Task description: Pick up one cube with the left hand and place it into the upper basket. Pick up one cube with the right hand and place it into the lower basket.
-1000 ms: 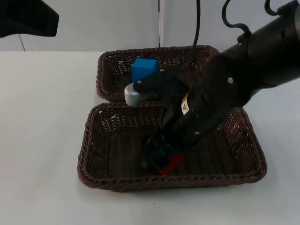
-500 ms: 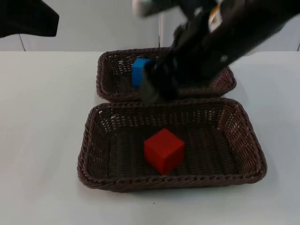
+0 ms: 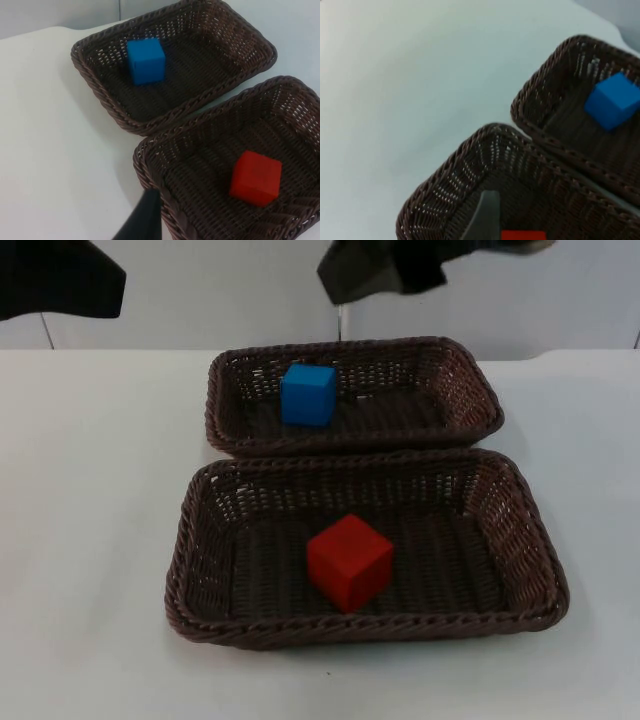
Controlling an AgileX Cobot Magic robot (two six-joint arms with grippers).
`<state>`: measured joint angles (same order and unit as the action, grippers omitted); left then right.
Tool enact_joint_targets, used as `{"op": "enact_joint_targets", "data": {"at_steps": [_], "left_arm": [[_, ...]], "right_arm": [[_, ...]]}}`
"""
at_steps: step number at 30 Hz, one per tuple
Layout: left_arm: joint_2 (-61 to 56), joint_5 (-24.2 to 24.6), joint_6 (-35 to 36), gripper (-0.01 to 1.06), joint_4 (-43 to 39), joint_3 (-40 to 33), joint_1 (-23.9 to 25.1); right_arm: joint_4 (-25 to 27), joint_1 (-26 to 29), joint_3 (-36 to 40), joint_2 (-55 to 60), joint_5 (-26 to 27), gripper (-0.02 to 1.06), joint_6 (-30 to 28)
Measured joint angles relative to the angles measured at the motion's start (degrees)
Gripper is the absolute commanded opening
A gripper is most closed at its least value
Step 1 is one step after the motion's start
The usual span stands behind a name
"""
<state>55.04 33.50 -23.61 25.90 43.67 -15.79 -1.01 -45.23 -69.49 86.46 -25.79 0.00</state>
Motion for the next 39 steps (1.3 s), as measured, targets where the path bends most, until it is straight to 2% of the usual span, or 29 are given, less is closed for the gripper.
{"op": "enact_joint_targets", "data": {"at_steps": [13,25,35,39], "left_arm": [[-1.63,-0.09,-0.11,0.93,0.0,0.0,0.0],[-11.06,0.86,-0.59,0.93,-0.23,0.0,0.0],[-14.52,5.14,-0.59,0.93,-2.38,0.0,0.0],[-16.44,5.14,-1.03,0.93,-2.61,0.0,0.0]], "right_arm": [[0.0,0.0,0.11,-4.65,-4.57,0.75,0.0],[0.0,0.0,0.23,-11.2,-10.05,0.75,0.0],[0.0,0.0,8.6,-19.04,-8.6,0.75,0.0],[0.0,0.0,12.73,-22.83,-7.33,0.75,0.0]]}}
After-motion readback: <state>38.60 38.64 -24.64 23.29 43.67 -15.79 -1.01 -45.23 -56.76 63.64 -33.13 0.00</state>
